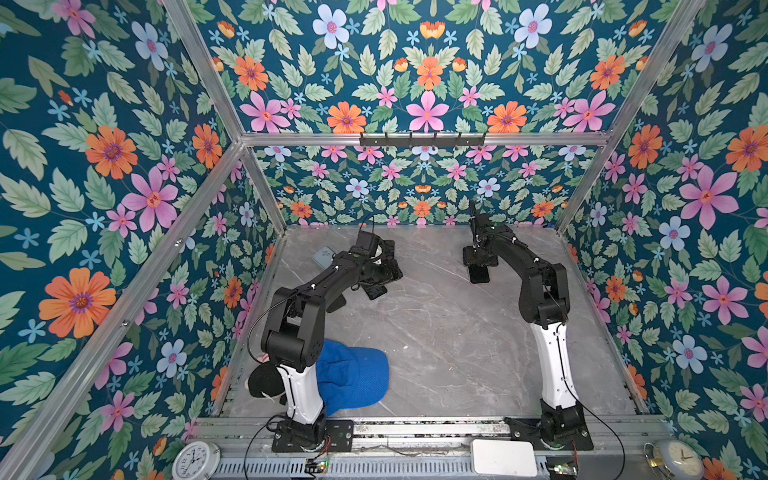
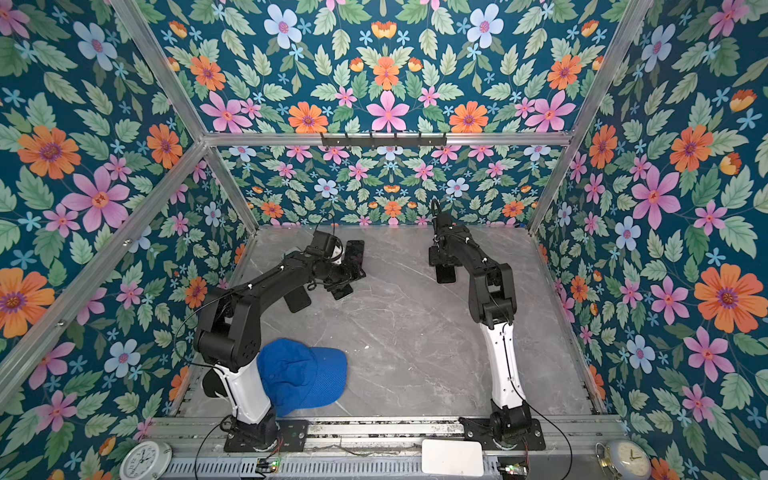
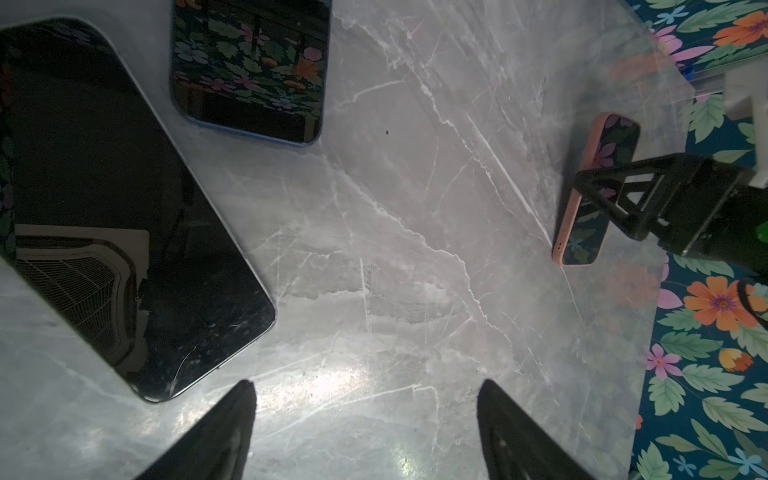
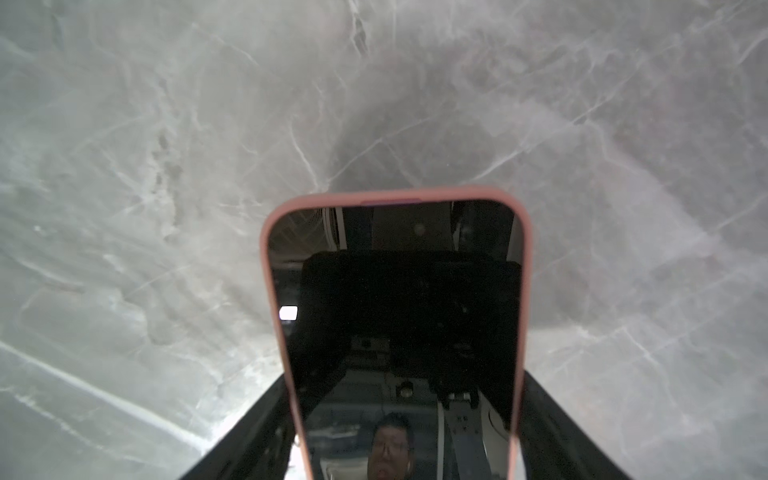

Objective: Put the phone into the phone case

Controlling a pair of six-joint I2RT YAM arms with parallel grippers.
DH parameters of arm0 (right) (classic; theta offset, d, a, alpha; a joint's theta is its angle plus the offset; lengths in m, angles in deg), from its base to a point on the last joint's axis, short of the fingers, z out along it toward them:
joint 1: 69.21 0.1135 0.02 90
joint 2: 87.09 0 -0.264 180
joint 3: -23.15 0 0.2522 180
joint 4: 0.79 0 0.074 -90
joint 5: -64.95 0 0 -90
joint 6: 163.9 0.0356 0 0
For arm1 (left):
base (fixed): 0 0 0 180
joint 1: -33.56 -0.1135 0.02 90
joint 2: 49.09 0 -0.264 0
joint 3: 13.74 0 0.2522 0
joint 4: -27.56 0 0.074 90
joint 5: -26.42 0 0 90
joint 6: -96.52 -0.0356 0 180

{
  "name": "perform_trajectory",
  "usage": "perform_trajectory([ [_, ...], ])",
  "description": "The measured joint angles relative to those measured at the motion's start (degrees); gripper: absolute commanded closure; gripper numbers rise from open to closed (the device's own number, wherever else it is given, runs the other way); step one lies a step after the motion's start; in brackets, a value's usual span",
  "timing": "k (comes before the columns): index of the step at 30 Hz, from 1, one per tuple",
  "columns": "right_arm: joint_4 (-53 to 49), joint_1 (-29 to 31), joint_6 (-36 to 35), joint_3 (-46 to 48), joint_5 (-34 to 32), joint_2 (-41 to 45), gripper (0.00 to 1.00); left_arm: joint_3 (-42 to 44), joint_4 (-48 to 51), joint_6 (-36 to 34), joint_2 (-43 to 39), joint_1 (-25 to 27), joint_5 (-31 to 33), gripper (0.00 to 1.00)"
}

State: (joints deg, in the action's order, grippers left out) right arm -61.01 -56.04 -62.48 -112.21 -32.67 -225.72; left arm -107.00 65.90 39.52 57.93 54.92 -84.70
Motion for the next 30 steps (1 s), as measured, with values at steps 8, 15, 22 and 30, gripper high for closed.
perform_trajectory([
  [8,0.0,0.0,0.0,0.0,0.0,-0.5,0.32,0.0,1.3,-0.2,0.0,-0.5,0.2,0.15],
  [15,0.0,0.0,0.0,0.0,0.0,-0.5,0.22,0.1,2.3,-0.3,-0.1,-0.8,0.5,0.15],
  [22,-0.2,0.0,-0.2,0.0,0.0,-0.5,0.12,1.6,2.9,-0.6,-1.2,-1.5,1.7,0.14],
  [30,-0.4,0.0,-0.5,1.5,0.0,2.9,0.11,2.0,4.0,-1.9,-3.2,-3.1,3.0,0.14],
])
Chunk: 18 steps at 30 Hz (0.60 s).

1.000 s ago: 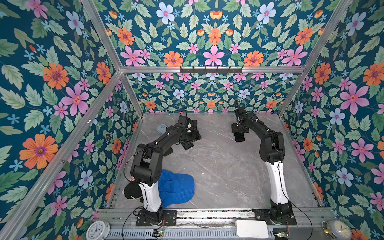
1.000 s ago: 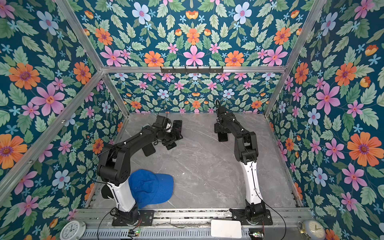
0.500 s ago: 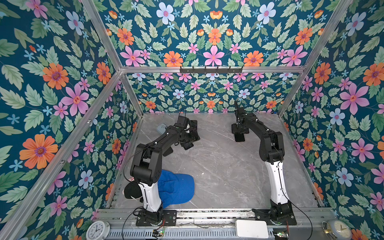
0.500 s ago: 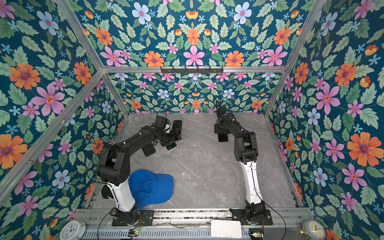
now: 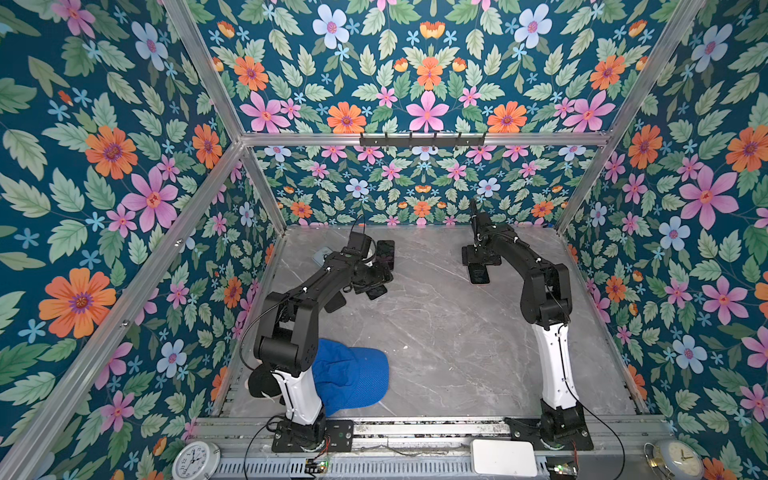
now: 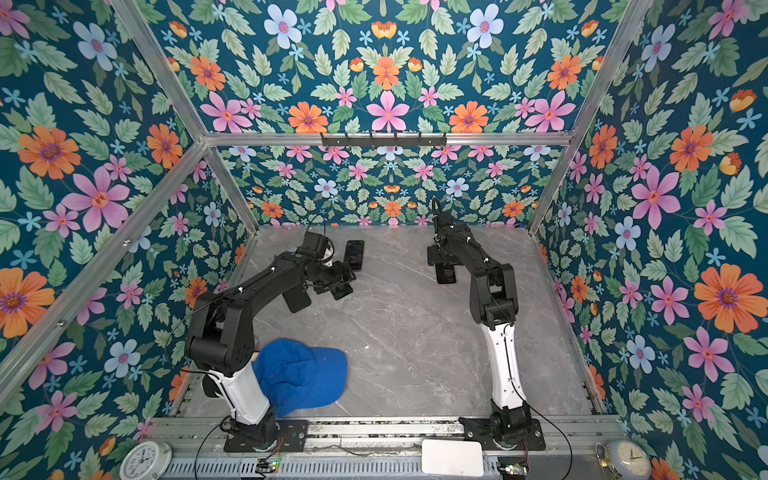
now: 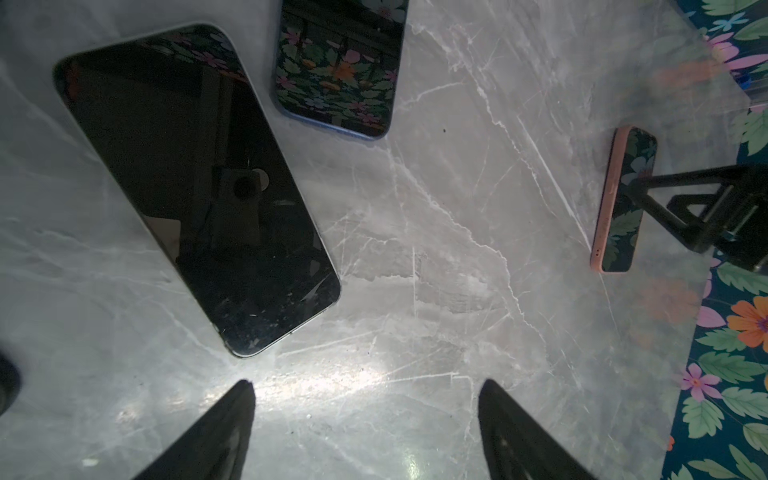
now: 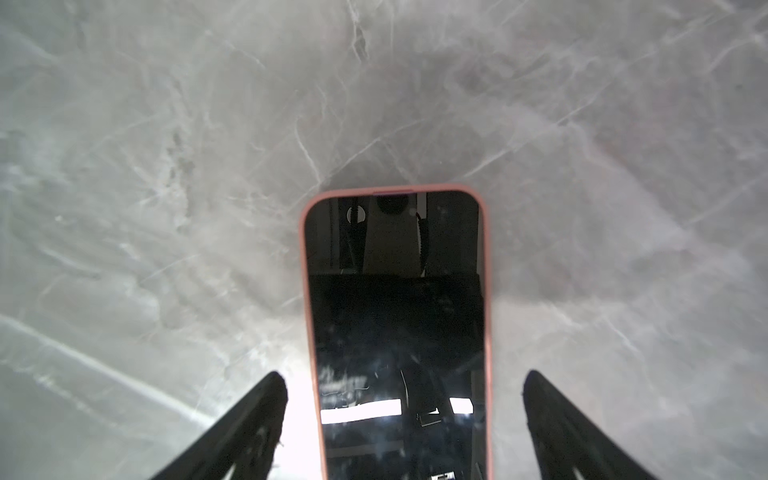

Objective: Put the phone into the phone case

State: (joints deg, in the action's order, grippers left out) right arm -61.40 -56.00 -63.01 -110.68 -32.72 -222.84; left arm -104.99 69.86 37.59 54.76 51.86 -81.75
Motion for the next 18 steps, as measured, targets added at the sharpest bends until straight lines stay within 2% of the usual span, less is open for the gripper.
perform_trajectory([
  [6,2.0,1.4,0.6,9.7,1.0,9.7,0.13,1.9,1.5,-1.1,-2.5,-2.8,1.7,0.17],
  [11,5.3,6.8,2.3,17.4,4.9,14.7,0.14,5.6,2.3,-1.3,-5.0,-7.0,2.0,0.21],
  [15,6.3,13.4,2.5,15.8,7.1,12.9,0.14,9.1,2.2,-1.4,-7.2,-12.5,3.7,0.23],
  [18,6.6,18.0,2.5,10.2,8.5,9.2,0.14,12.9,1.3,-1.4,-9.7,-17.0,5.0,0.25],
])
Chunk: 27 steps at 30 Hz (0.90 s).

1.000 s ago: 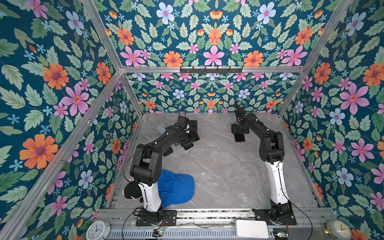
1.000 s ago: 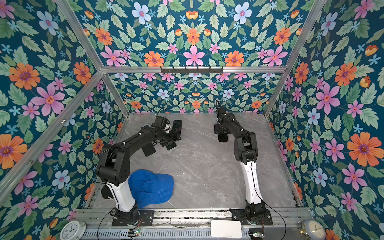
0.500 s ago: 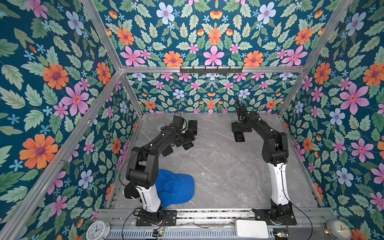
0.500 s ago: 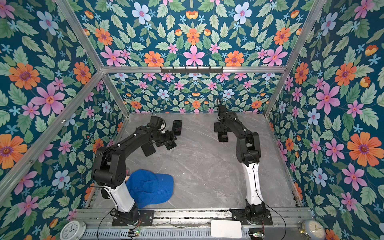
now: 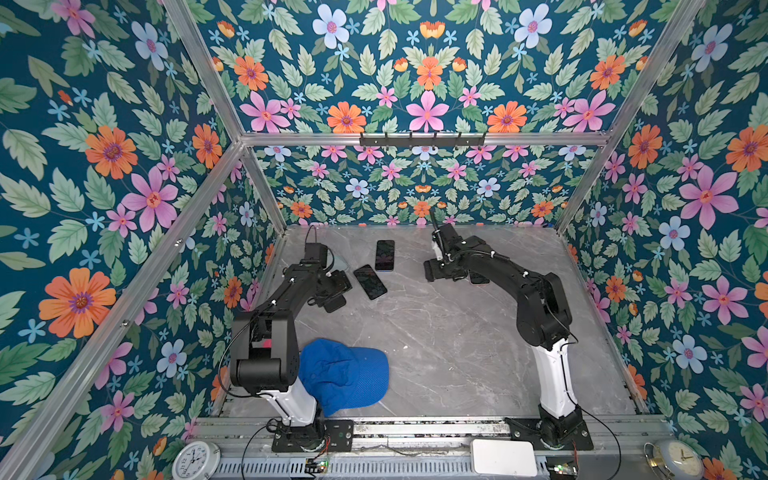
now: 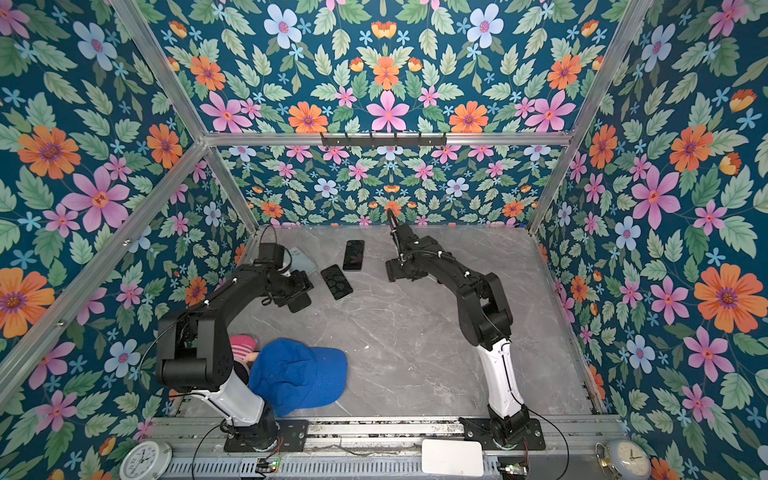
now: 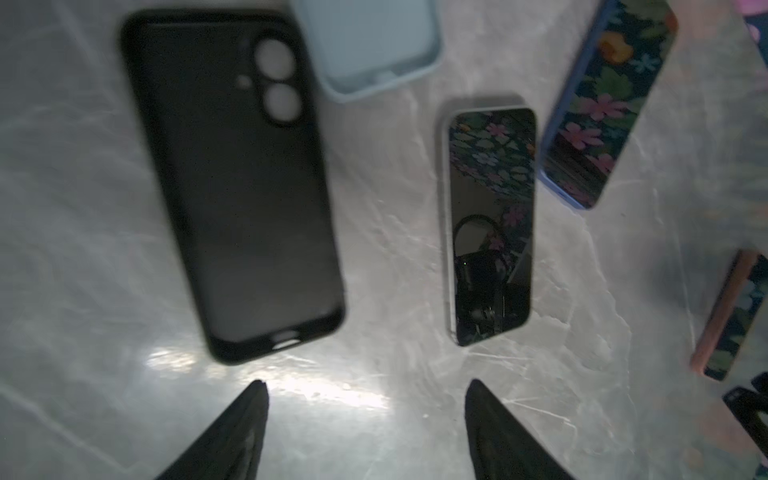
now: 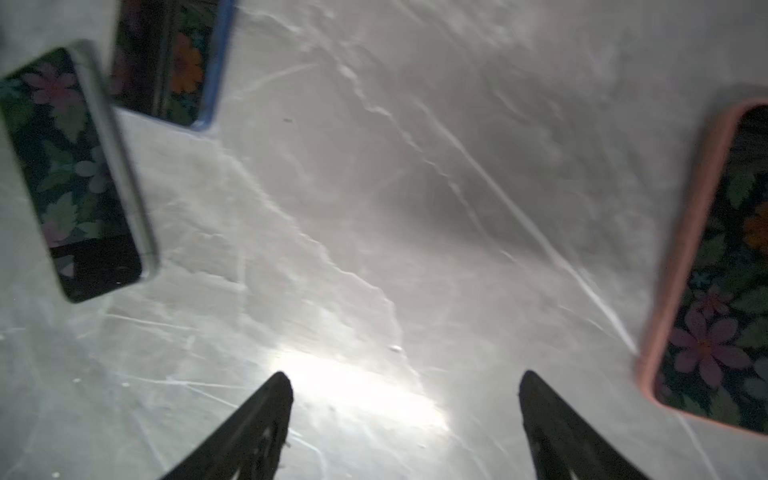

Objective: Put the phone into the phone case
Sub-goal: 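Lower left gripper over the black case while right gripper lowers over bare phone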

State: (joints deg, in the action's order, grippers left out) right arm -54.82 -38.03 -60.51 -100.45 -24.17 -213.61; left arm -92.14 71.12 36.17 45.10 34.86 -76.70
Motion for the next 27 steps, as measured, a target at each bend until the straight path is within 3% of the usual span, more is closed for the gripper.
perform_trajectory([
  [9,0.5,10.3,-5.4,-17.4,2.2,-12.8,0.12,7.2,-4.5,1.7,-1.0,-9.2,0.2,0.27],
  [19,-3.4,13.6,-11.2,-34.0,1.7,-25.0,0.09,6.9,-7.1,2.5,1.9,-11.6,-0.8,0.27],
  [27,-3.9,14.3,-12.1,-35.8,2.1,-27.1,0.01,7.3,-7.3,3.0,3.1,-11.8,-1.8,0.27],
])
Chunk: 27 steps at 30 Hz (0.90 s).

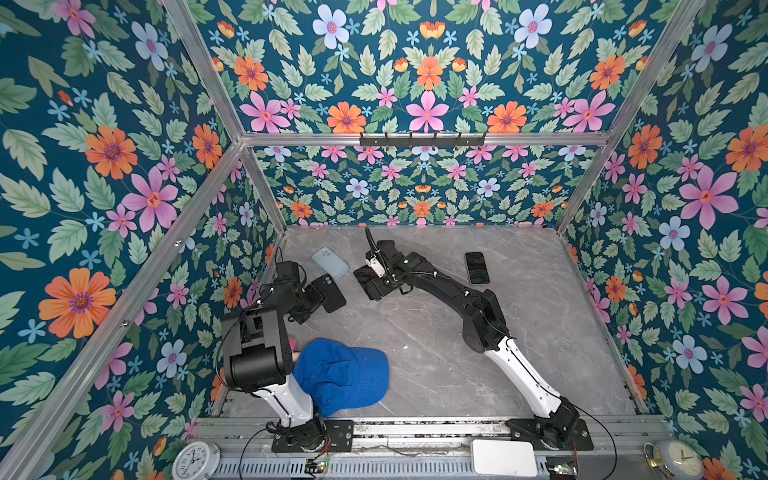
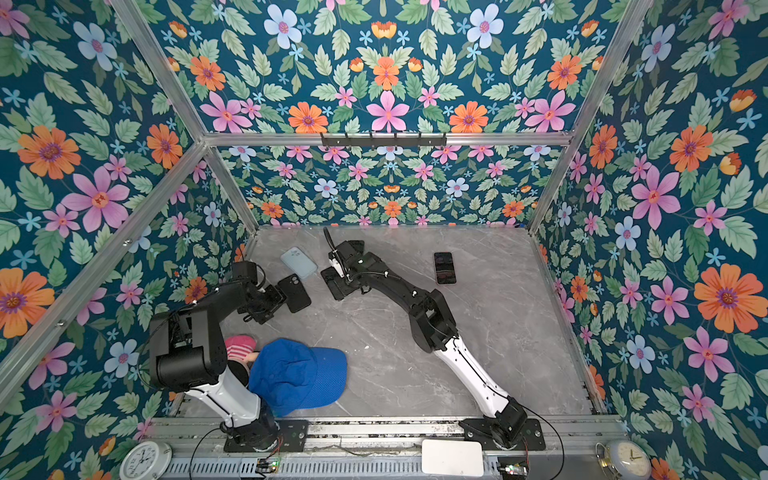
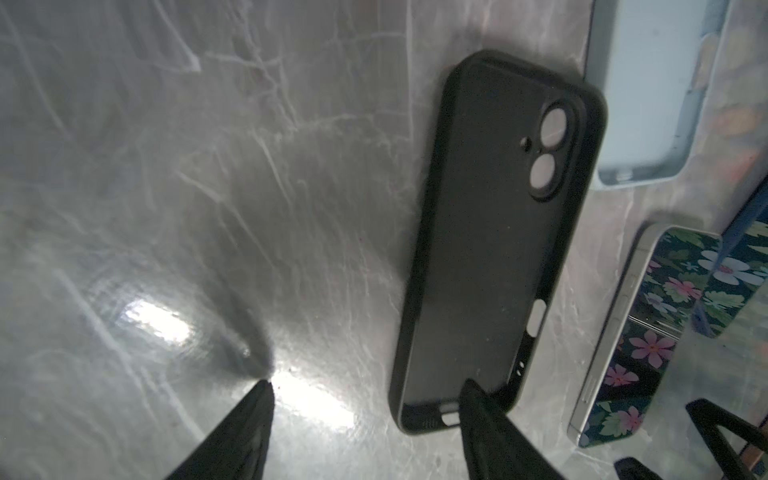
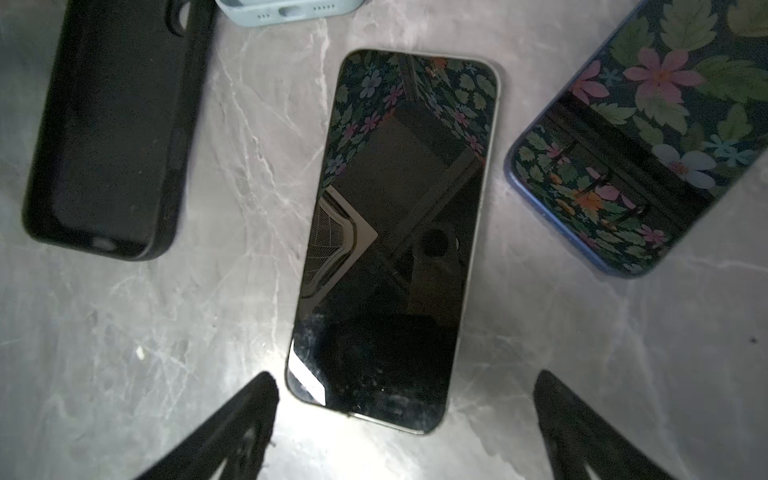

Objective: Put the phone into the phone case
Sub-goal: 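Lower left gripper over the black case while right gripper lowers over bare phone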

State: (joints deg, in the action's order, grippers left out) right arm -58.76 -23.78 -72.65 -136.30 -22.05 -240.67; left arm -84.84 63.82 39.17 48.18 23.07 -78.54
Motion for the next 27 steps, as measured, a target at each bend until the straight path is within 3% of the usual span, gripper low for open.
perform_trajectory([
  [11,0.9,1.3,-1.0,-4.7,-1.0,-4.5,0.01,-0.7,0.1,0.0,-0.2,0.0,-0.5,0.27],
  [27,2.1,1.3,1.4,-3.7,-3.5,-4.5,0.26,-4.7,1.6,-1.1,3.5,-0.1,-1.3,0.32],
])
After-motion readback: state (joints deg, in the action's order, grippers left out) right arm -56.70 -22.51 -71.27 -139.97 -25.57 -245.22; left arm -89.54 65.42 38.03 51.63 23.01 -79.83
